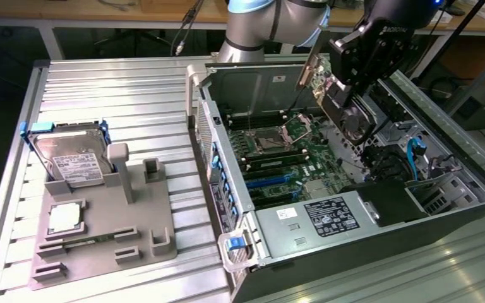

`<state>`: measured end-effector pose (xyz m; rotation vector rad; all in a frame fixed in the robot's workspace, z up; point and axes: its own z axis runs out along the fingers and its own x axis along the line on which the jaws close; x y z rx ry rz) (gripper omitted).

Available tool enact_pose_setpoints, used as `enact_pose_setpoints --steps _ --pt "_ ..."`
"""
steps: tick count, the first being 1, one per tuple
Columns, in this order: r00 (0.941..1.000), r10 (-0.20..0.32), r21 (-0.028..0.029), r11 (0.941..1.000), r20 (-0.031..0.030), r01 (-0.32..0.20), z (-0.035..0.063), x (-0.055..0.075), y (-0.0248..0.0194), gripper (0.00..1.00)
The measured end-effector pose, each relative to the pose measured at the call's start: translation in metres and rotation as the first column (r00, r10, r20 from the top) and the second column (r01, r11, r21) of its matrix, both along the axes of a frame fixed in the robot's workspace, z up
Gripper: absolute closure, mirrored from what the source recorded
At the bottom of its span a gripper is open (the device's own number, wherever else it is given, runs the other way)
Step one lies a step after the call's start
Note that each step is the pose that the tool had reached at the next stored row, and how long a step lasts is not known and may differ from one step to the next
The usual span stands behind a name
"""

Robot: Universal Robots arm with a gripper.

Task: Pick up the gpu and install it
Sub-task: 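Pick up the gpu and move the gpu toward the slot, then insert the gpu into the slot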

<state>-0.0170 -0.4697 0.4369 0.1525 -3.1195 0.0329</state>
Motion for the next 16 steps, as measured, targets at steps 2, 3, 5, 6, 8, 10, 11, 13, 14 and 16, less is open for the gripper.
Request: enact_pose_setpoints --steps 2,3,5,6,8,10,11,13,14,16 --pt "1.0000 0.000 -0.0001 1.0000 0.0000 0.000 0.0000 0.0000 0.0000 0.73" --pt "1.0000 0.000 -0.0001 1.0000 0.0000 0.000 0.0000 0.0000 0.0000 0.73" --pt "1.0000 0.001 -0.0001 1.0000 0.0000 -0.001 0.0000 0.0000 0.0000 0.73" --pt "1.0000 0.001 -0.0001 1.0000 0.0000 -0.001 0.0000 0.0000 0.0000 0.73" --pt "1.0000 0.001 -0.0001 1.0000 0.0000 -0.001 0.0000 0.0000 0.0000 0.73" --pt "1.0000 0.001 0.0000 1.0000 0.0000 -0.001 0.0000 0.0000 0.0000 0.73" --pt "1.0000 0.002 0.0000 1.0000 0.0000 -0.002 0.0000 0.0000 0.0000 0.73" --pt "1.0000 0.002 -0.0001 1.0000 0.0000 -0.002 0.0000 0.0000 0.0000 0.73" --pt "1.0000 0.002 -0.0001 1.0000 0.0000 -0.002 0.0000 0.0000 0.0000 0.73" --pt "1.0000 0.008 0.0000 1.0000 0.0000 -0.008 0.0000 0.0001 0.0000 0.73"
